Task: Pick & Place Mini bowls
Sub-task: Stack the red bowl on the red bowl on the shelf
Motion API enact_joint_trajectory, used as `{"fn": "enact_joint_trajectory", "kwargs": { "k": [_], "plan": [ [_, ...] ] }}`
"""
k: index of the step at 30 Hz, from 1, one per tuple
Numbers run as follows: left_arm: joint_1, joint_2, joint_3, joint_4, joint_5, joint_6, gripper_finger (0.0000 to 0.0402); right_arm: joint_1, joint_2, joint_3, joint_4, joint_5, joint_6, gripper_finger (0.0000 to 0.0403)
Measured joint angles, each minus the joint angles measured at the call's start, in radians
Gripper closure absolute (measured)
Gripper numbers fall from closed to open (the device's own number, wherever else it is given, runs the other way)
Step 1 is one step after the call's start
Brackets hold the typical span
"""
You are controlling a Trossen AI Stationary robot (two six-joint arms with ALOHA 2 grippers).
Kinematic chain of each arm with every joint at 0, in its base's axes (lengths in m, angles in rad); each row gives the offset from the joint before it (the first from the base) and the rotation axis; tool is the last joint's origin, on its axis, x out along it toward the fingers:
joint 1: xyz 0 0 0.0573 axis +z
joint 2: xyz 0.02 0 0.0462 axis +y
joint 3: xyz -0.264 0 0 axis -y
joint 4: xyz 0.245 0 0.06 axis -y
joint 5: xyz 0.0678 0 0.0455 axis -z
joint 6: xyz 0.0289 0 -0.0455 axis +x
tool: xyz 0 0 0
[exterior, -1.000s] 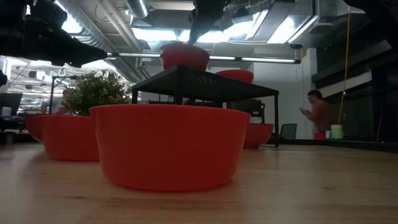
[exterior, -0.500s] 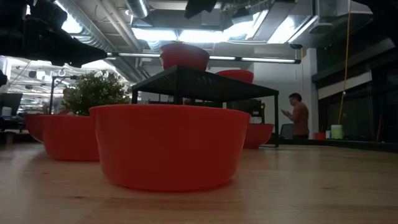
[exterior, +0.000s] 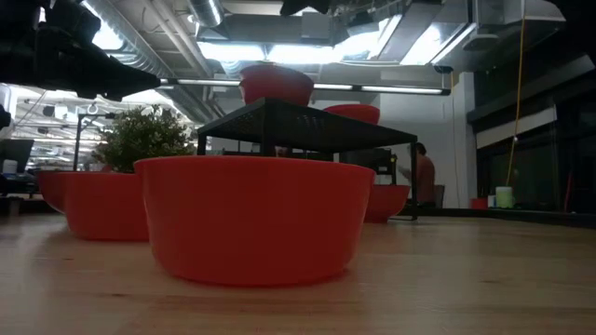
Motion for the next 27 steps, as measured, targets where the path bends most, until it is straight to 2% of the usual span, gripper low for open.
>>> {"fn": "enact_joint_trajectory", "kwargs": {
  "k": [3,8,13,27],
  "plan": [
    [0.0,0.0,0.0,0.0,0.0,0.0,0.0313,0.003,0.0,0.0,-0.037,-0.015,0.092,0.0257],
    [0.0,0.0,0.0,0.0,0.0,0.0,0.0313,0.012,0.0,0.0,-0.078,-0.075,0.16,0.0257],
    [0.0,0.0,0.0,0.0,0.0,0.0,0.0313,0.049,0.0,0.0,-0.08,-0.088,0.212,0.0257],
    [0.0,0.0,0.0,0.0,0.0,0.0,0.0313,0.271,0.0,0.0,-0.045,-0.084,0.341,0.0257]
  ]
}}
